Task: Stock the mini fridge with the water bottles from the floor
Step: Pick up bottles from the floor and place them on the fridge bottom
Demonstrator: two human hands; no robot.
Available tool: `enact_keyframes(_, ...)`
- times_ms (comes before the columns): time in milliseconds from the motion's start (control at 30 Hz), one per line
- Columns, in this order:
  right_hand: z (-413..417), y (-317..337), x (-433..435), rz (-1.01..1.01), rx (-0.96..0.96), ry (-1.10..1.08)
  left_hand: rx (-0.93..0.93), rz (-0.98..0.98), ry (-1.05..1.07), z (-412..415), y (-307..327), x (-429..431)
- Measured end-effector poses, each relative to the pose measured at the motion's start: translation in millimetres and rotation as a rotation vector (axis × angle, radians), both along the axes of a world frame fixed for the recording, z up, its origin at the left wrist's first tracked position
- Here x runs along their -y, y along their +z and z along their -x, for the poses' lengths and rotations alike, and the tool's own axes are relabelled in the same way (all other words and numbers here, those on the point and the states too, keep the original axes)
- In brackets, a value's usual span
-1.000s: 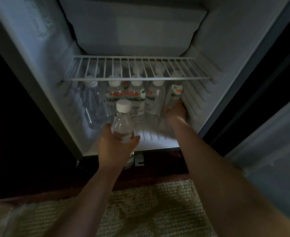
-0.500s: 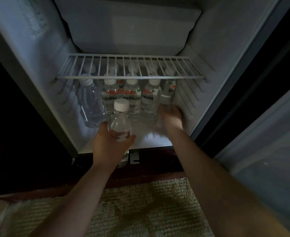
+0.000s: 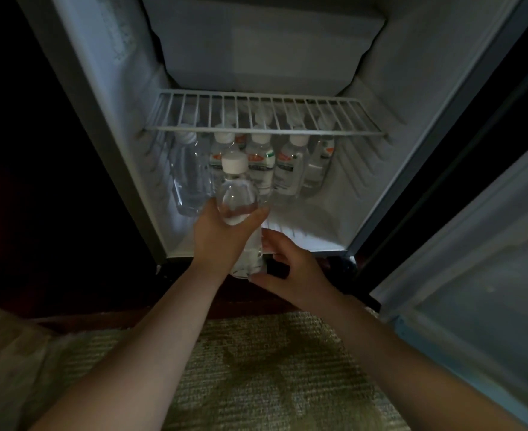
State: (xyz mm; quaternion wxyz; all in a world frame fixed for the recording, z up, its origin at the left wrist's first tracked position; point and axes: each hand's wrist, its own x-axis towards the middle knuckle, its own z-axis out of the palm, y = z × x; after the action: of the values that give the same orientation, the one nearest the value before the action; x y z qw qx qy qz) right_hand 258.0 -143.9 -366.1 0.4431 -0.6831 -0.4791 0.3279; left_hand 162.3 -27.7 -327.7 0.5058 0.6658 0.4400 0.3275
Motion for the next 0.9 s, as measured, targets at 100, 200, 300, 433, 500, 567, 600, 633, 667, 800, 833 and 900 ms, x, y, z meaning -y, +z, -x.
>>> enact_keyframes(100, 7.0, 3.9, -4.7, -0.022, 0.029, -0.067, -0.024, 0.028, -0.055, 0.0, 0.0, 0.6)
enact_keyframes(200, 10.8, 2.7, -9.6, -0.063, 0.062, -0.188, -0.089, -0.026, -0.133, -4.0, 4.2, 4.6)
enact_keyframes(300, 6.7, 0.8, -10.4, -0.091, 0.046, -0.254, -0.102, -0.024, -0.260, -6.1, 8.4, 6.1)
enact_keyframes(433, -16.7, -15.0, -12.8, -0.143, 0.059, -0.426, -0.020, 0.128, -0.384, -4.7, 8.7, 2.0)
enact_keyframes(500, -30.9, -22.5, -17.1, -0.134, 0.032, -0.548, -0.031, 0.186, -0.374, -4.1, 2.4, -0.1)
enact_keyframes(567, -44.8, -27.6, -24.3, -0.142, -0.030, -0.647, -0.114, 0.261, -0.361, -4.7, -8.0, -2.4)
enact_keyframes(600, -50.2, -28.5, -27.5, -0.165, -0.045, -0.688, -0.169, 0.288, -0.371, -5.1, -12.5, -3.9)
enact_keyframes(633, -55.0, -29.5, -30.7, -0.185, -0.043, -0.730, -0.224, 0.304, -0.385, -4.4, -16.1, -5.2)
enact_keyframes(667, -58.8, -30.6, -33.7, -0.196, -0.038, -0.769, -0.284, 0.303, -0.404, -3.8, -19.6, -7.0)
enact_keyframes(800, -72.9, -41.1, -39.7, -0.143, 0.015, -0.799, -0.548, 0.158, -0.480, -0.5, -39.3, -7.7)
enact_keyframes(833, -76.1, -43.0, -40.3, -0.112, 0.042, -0.783, -0.574, 0.126, -0.480, 1.5, -41.6, -5.2)
enact_keyframes(900, -81.3, -45.9, -41.2, -0.059, 0.094, -0.774, -0.591, 0.081, -0.483, 5.1, -45.5, -2.8)
